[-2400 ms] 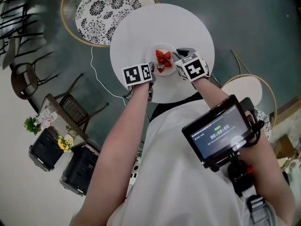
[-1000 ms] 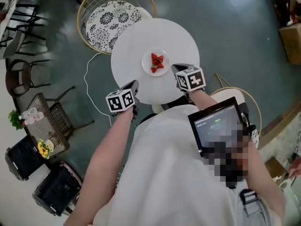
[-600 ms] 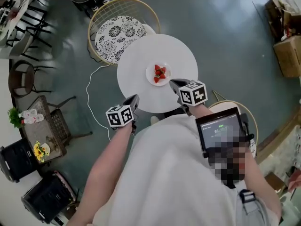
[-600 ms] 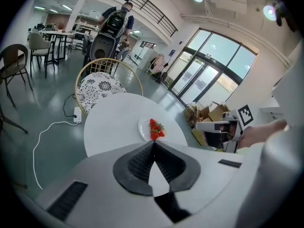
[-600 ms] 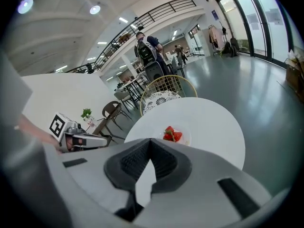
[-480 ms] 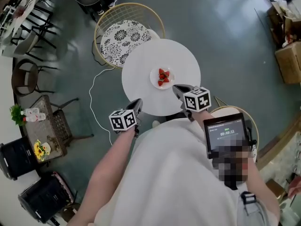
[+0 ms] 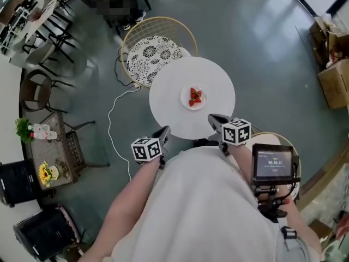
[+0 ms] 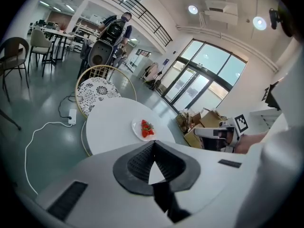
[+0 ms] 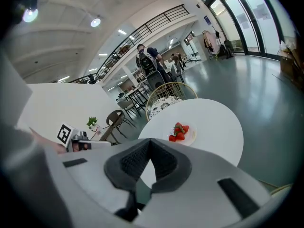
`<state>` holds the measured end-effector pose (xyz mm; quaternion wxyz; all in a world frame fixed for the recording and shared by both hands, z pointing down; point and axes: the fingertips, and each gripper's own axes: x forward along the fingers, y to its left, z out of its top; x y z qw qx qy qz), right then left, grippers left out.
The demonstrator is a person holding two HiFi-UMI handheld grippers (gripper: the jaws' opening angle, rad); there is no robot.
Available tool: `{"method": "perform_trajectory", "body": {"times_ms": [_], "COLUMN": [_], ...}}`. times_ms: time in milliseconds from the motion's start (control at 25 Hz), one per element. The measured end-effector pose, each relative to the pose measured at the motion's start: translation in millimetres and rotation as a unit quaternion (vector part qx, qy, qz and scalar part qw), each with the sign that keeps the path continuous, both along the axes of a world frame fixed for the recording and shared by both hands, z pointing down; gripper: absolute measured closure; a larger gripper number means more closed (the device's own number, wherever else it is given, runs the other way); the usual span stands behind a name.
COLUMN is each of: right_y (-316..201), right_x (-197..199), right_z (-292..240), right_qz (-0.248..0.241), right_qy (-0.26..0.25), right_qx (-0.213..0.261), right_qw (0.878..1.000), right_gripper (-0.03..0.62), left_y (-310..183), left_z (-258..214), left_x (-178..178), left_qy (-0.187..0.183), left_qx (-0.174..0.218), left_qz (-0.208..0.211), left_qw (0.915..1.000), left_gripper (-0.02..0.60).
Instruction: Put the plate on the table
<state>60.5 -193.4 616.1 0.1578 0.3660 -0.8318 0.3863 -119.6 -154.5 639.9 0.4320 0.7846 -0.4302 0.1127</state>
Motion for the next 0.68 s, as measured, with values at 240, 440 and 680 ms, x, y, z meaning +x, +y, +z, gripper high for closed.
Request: {"method": "perform_trajectory", "body": {"times_ms": [240,440,680], "right_y": [4,6,56], "right_x": [-4,-5,-6], "right_z": [2,-3,-23], "right_qz": [-0.006,-0.003,0.000], "right_qy": [-0.006,-0.012,-0.014], "right_qx": [0.009,0.018,0.025], "right_qw": [1.000,1.000,1.000], "right_gripper": [0.589,0.589,0.589], "left_y": [2,6,54], "left_z": [-4,-7,-25], "left_x": [5,14,14], "left_qy": [0.005,0.003,0.000], "left_qx": [0.015,0.020,0.026], "left_qz": [0.009,0.027,0.037], "left_qw": [0.9998,0.9994,0.9990], "left_gripper": [0.576,0.576,0.576]}}
